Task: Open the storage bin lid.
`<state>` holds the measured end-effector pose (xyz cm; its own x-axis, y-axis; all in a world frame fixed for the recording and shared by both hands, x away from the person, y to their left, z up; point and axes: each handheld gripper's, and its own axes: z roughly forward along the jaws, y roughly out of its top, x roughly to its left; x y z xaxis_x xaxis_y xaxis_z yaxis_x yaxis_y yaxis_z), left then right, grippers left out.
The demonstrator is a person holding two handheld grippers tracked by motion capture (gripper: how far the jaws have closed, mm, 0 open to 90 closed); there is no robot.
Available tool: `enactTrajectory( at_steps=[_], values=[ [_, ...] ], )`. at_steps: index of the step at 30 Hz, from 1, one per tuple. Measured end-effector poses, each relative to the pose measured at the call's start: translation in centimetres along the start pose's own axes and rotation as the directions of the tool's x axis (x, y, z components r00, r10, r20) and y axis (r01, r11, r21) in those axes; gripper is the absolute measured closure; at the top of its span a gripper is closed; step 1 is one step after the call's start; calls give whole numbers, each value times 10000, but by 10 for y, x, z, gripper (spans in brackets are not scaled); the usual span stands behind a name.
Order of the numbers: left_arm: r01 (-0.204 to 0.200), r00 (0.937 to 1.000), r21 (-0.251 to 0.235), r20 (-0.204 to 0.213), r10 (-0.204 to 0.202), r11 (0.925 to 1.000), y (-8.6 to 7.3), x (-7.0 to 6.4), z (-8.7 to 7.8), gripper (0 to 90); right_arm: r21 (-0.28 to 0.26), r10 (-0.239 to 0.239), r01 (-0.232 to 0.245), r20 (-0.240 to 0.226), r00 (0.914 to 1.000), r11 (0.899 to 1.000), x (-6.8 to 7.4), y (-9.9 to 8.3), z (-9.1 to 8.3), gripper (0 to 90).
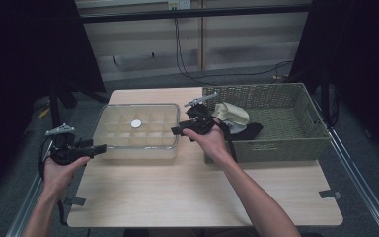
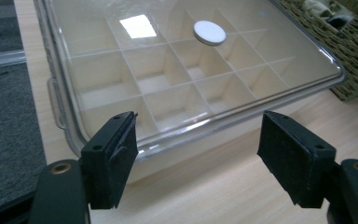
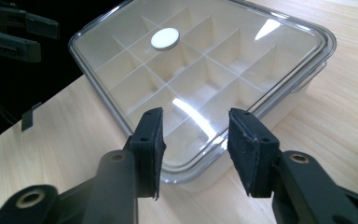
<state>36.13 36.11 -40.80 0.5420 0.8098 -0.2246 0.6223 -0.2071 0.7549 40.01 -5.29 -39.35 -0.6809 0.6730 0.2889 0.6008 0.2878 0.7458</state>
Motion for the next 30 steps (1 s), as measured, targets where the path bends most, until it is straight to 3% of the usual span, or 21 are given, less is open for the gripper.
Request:
enactTrajectory(
  at_steps=[3,15,25,30],
  values=[
    [277,9996,36,113,-278,9996,4,8,2,241,109,79,-80,81,9999,9999,-4,5,6,560],
    [604,9981,280,-159,-600,9978,24,36,12,261,701,326,-371,645,9974,9969,-21,29,25,482],
    [767,9966,545,-335,-749,9956,34,53,28,210,1289,731,-877,1138,9908,9878,-38,45,45,458],
    [972,9950,655,-308,-954,9931,36,61,34,172,1723,925,-1191,1549,9836,9778,-49,50,57,412]
  ],
)
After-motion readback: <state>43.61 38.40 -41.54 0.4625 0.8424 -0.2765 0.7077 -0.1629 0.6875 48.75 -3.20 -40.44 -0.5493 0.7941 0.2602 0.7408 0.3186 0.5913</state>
